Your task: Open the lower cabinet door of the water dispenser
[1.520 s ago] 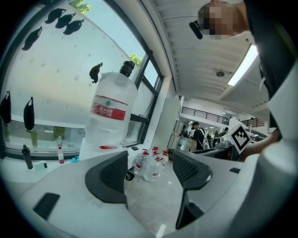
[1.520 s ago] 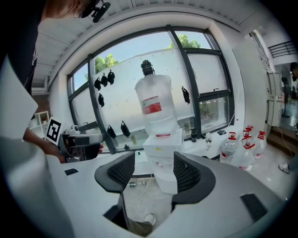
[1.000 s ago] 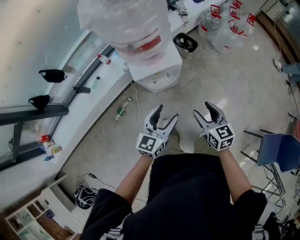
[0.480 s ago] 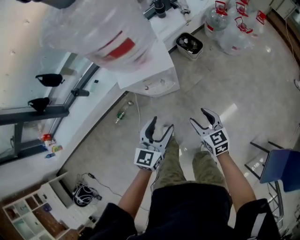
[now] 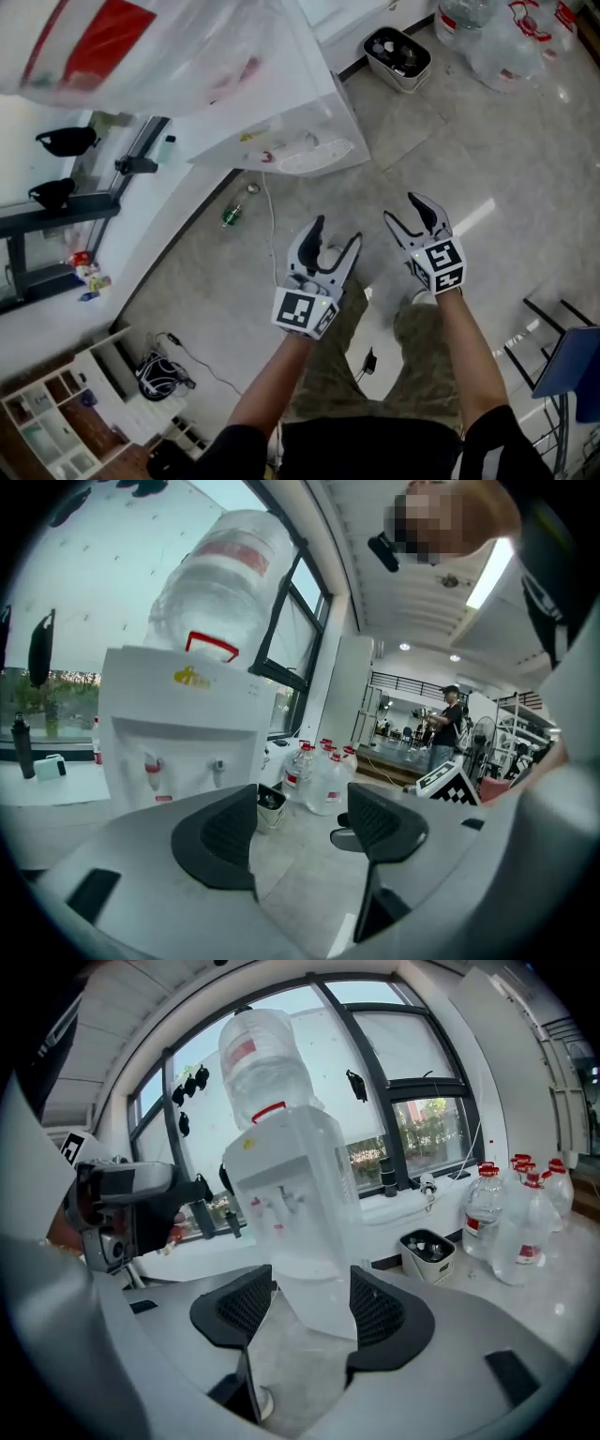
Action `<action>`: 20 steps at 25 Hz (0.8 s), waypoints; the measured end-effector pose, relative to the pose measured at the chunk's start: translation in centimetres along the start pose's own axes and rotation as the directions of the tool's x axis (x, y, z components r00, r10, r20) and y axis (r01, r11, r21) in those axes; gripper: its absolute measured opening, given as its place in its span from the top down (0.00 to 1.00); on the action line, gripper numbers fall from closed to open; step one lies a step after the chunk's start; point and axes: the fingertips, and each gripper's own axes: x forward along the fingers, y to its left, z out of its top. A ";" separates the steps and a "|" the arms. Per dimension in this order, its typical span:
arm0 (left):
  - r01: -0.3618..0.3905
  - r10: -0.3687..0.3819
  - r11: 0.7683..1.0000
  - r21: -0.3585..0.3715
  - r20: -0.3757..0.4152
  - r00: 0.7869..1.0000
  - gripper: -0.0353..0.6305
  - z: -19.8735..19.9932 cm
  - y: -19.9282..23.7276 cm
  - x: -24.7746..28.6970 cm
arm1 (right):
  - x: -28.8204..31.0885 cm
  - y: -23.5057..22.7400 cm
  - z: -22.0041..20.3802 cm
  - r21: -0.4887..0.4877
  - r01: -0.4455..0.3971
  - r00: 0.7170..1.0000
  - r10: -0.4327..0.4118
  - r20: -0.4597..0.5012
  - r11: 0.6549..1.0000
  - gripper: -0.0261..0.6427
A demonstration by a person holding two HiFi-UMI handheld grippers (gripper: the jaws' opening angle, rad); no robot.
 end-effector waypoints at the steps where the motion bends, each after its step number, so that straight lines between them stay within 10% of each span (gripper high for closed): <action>1: -0.002 0.002 1.000 0.009 -0.013 1.000 0.53 -1.7 0.9 0.9 | 1.6 -0.7 -1.1 -0.003 0.000 1.000 0.000 0.017 1.000 0.62; 9: 0.049 -0.049 0.997 0.053 -0.009 0.999 0.53 -11.5 7.0 6.5 | 14.2 -5.1 -10.8 -0.109 0.028 0.998 -0.022 0.056 0.994 0.62; 20: 0.152 -0.151 0.984 0.088 -0.024 0.988 0.53 -13.2 8.4 10.0 | 24.0 -9.7 -14.8 -0.106 -0.010 0.992 0.023 0.126 0.994 0.61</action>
